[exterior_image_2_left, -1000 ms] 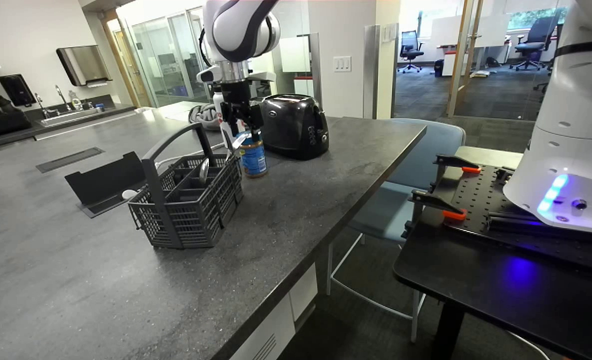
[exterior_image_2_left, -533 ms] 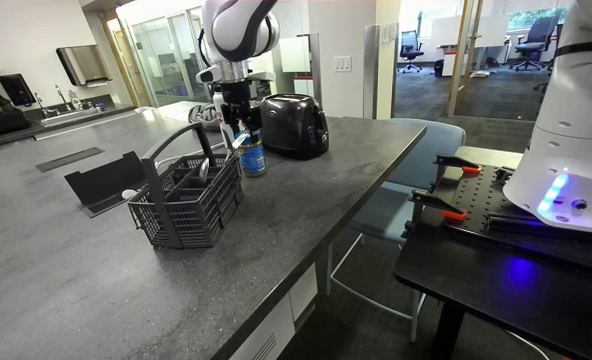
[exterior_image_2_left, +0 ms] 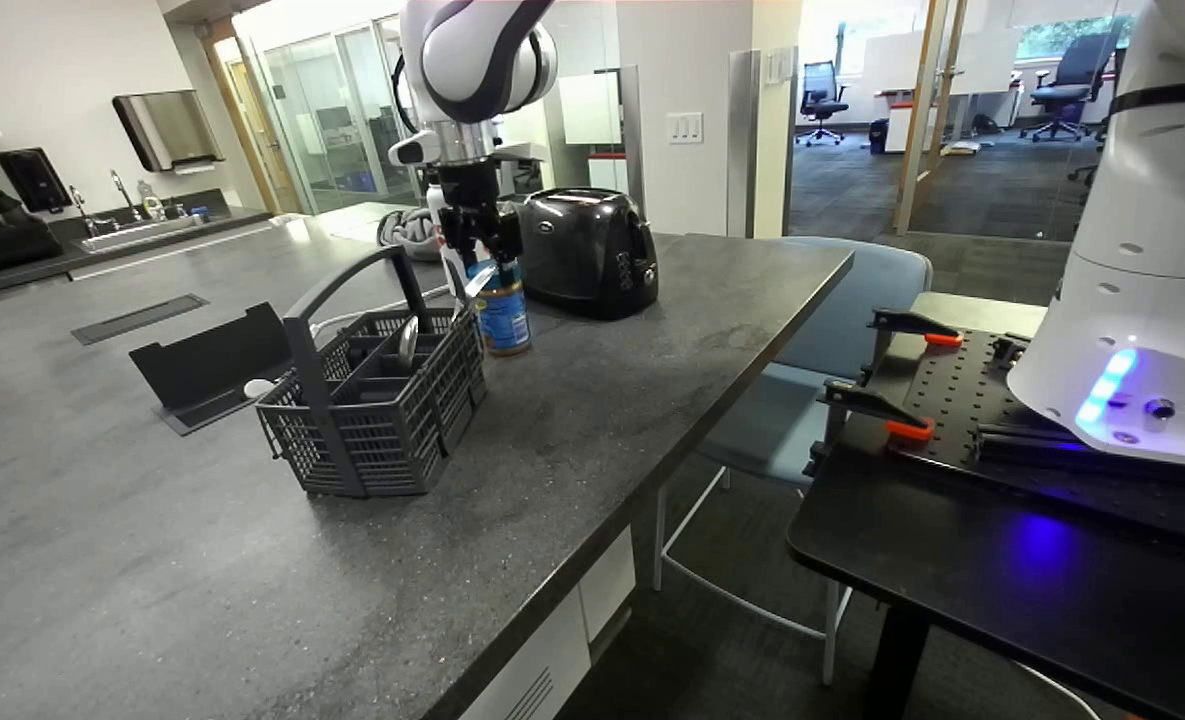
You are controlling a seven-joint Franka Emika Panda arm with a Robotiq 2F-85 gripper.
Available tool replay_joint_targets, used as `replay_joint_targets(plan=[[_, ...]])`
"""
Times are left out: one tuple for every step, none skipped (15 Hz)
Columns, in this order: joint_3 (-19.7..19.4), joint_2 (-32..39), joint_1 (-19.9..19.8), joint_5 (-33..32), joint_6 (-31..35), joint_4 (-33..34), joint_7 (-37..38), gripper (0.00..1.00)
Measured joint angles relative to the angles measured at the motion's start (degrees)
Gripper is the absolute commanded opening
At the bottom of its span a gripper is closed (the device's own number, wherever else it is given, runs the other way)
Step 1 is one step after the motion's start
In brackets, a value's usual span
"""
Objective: Take the lid off the bottle and put it on the counter
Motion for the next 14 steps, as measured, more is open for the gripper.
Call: replay_joint_targets(plan=[[0.02,-0.18,0.16,-0.01,0.0,0.0,0.0,0.55],[0.03,-0.54,0.31,-0.02,0.0,-0.01,0.0,0.55],[0.06,-1.02,0.45,-0.02,-0.01,-0.02,0.0,0.55],[0.07,-1.58,0.58,-0.02,-0.01,-0.03,0.0,0.55],[0.08,-2.12,0.7,-0.02,-0.01,-0.03,0.0,0.55],[0.08,-2.59,0.8,-0.02,-0.01,-0.04,0.0,0.55],[0.1,-3.07,0.9,-0.02,-0.01,-0.09,0.0,0.55],[0.12,-3.54,0.95,-0.02,-0.02,-0.17,0.0,0.55],[0.14,-4.03,1.01,-0.02,-0.05,-0.34,0.0,0.55],[0.14,-4.67,1.09,-0.04,-0.21,-0.71,0.01,0.55],[0.14,-5.6,1.22,-0.14,-0.36,-1.48,0.04,0.55],[0.14,-6.79,1.39,-0.24,-0.37,-2.6,0.07,0.55],[0.15,-8.38,1.63,-0.43,-0.37,-4.19,0.14,0.55],[0.18,-10.23,1.87,-0.77,-0.37,-6.07,0.21,0.55]])
